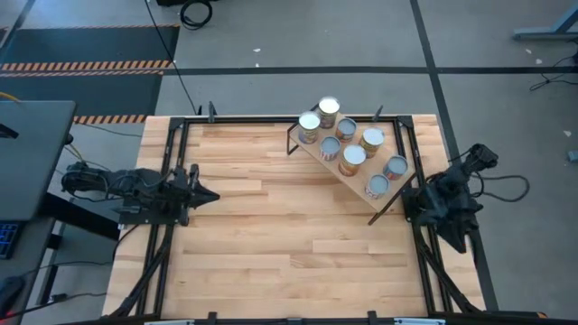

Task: Pick and place cans onto a shelf
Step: Return to Home Position

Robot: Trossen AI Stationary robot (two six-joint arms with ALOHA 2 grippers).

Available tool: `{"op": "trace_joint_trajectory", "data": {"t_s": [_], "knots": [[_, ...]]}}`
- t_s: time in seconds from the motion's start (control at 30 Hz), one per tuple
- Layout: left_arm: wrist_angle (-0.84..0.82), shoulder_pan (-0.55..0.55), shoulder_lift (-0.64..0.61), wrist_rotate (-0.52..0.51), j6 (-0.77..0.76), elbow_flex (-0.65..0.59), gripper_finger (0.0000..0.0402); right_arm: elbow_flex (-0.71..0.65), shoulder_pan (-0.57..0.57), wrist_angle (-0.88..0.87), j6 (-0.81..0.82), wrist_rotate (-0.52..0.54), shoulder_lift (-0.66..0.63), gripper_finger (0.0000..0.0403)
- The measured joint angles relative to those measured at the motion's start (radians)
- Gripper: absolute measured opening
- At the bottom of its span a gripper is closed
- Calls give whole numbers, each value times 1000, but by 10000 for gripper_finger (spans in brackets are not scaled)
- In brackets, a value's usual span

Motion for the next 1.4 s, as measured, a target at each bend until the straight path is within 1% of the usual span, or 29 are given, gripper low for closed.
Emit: {"op": "trace_joint_trajectory", "data": {"t_s": [0.07, 0.1, 0.13, 0.2, 0.27, 0.4, 0.47, 0.6, 0.67, 0.87, 0.93, 1.03, 1.13, 1.2, 1.23, 1.33, 1.4], "knots": [[-28, 0, -1, -6, 1, 0, 25, 0, 0, -108, -110, -97, -3, 38], [-30, 0, -2, -11, 13, 0, 25, 0, 0, -175, -158, -106, -2, 38], [-30, 0, -2, -13, 34, 0, 25, 0, -2, -228, -193, -85, -2, 38], [-30, 0, -2, -14, 88, 0, 25, 0, -4, -297, -225, 37, -2, 38], [-38, 0, -2, -18, 105, 0, 25, 0, -4, -323, -224, 155, -1, 38], [-52, 0, -2, -17, 114, 0, 25, 0, -4, -357, -114, 312, -1, 38], [-78, 0, -2, -17, 138, 0, 25, 0, -4, -372, -52, 410, -1, 38], [-104, 0, -2, -4, 188, 0, 25, 0, -5, -415, -35, 601, -1, 38], [-105, 0, -3, 9, 215, 0, 25, 0, -5, -432, -34, 651, -1, 38], [-105, 0, -3, 63, 244, 0, 25, 0, -4, -396, -109, 607, -1, 38], [-109, 0, -3, 63, 267, 0, 25, 0, -4, -412, -90, 607, -1, 38], [-111, 0, -3, 63, 313, 0, 25, 0, -4, -422, -20, 612, 0, 38], [-109, 0, -15, 71, 317, -2, 25, 0, -4, -431, -17, 656, 3, 38], [-48, 0, -51, 90, 307, -34, 25, 0, -4, -432, -30, 686, 7, 38], [8, 0, -76, 102, 288, -63, 25, 0, -4, -432, -44, 696, 9, 38], [241, 0, -150, 118, 225, -176, 25, 0, -4, -426, -101, 700, 20, 38], [374, 0, -162, 117, 191, -250, 25, 0, -3, -422, -96, 696, 23, 38]]}}
